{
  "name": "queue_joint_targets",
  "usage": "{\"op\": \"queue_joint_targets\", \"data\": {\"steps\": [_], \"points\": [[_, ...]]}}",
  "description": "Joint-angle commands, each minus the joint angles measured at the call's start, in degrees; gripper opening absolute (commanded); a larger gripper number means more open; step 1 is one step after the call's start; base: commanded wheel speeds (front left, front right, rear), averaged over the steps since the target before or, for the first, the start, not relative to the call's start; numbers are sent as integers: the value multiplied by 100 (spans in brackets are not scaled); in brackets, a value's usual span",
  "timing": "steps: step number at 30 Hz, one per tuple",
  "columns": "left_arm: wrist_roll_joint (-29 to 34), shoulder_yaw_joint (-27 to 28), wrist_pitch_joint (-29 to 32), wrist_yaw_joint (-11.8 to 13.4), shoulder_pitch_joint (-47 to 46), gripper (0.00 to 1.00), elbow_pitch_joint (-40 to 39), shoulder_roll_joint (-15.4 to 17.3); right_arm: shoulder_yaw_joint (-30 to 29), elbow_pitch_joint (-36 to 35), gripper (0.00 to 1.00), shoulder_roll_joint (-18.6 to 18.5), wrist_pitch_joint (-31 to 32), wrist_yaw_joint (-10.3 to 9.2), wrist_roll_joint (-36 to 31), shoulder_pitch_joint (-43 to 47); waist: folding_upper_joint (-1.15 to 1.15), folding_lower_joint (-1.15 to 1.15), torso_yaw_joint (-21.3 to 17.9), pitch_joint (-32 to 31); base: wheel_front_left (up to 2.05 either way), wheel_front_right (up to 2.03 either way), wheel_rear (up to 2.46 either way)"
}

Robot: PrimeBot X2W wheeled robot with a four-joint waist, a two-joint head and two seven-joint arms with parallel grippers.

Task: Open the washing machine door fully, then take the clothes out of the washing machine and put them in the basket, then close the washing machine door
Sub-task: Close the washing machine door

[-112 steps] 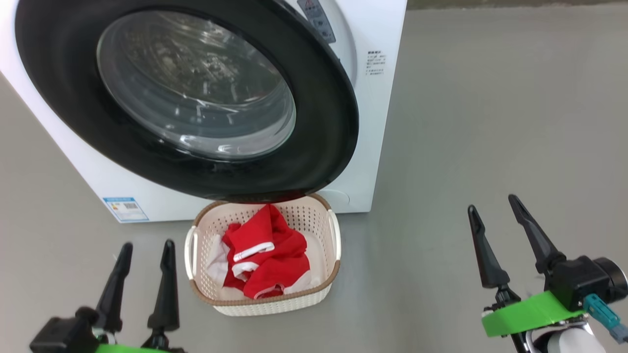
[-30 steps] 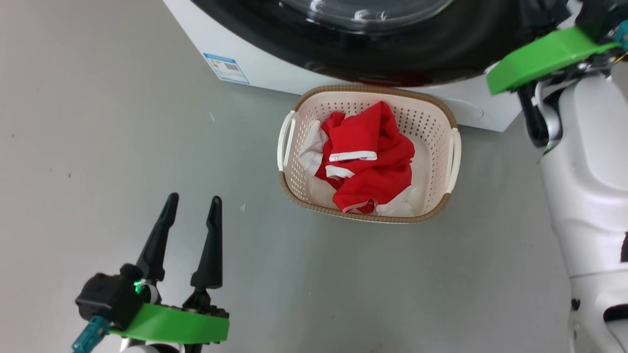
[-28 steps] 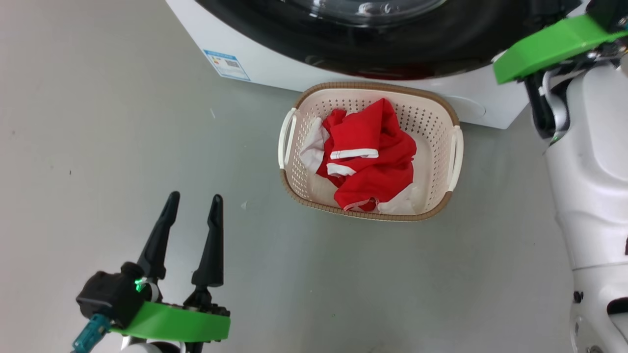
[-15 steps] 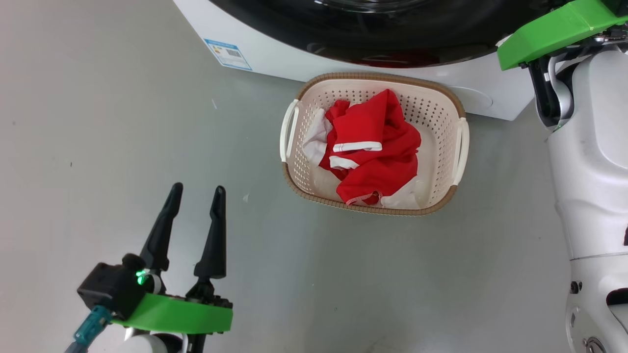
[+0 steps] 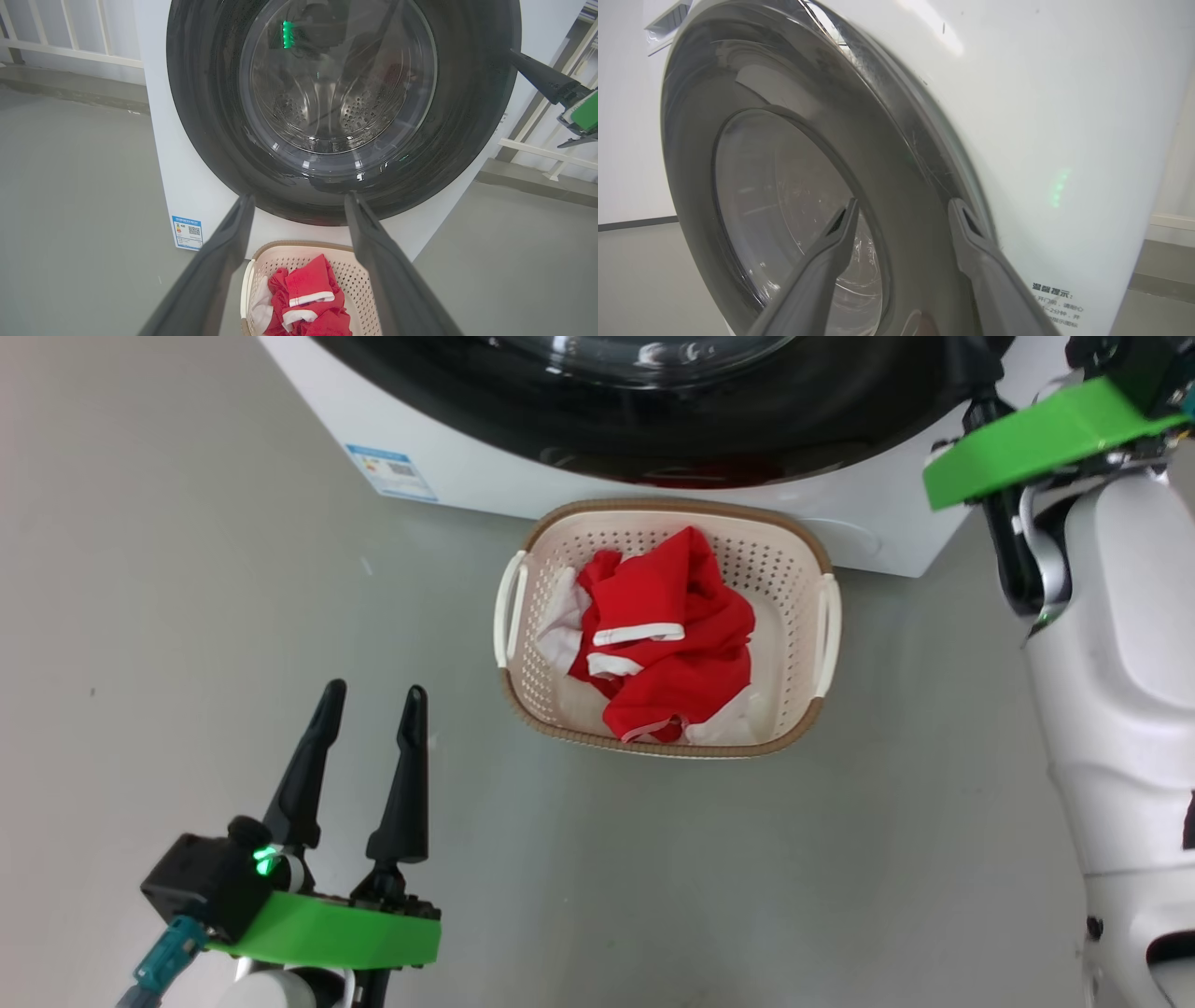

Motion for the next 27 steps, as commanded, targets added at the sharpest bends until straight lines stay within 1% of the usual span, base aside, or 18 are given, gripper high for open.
{"op": "queue_joint_targets", "data": {"steps": [1, 7, 10, 12, 19, 27], "points": [[1, 205, -69, -20, -115, 100, -141, 64, 160, -223, 100, 106, 11, -21, 120, 152, 0, 0, -149, -116, 0, 0, 0], [-69, 283, -69, 15, -96, 100, -133, 47, 403, -533, 100, 106, 11, -21, 368, 766, 0, 0, -428, -349, 0, 0, 0], [-86, 351, -69, 87, -25, 100, -209, 37, 423, -761, 100, 106, 11, -21, 383, 1193, 0, 0, -634, -541, 0, 0, 0], [-84, 367, -69, 100, -5, 100, -217, 36, 415, -824, 100, 106, 11, -21, 387, 1305, 0, 0, -684, -591, 0, 0, 0], [40, 447, -69, 103, 144, 100, -181, 33, 335, -1193, 100, 106, 11, -21, 342, 2074, 0, 0, -989, -982, 0, 0, 0], [101, 586, -69, 73, 306, 100, -145, 76, 17, -1541, 100, 106, 11, -21, 101, 2887, 0, 0, -1264, -1339, 0, 0, 0]]}}
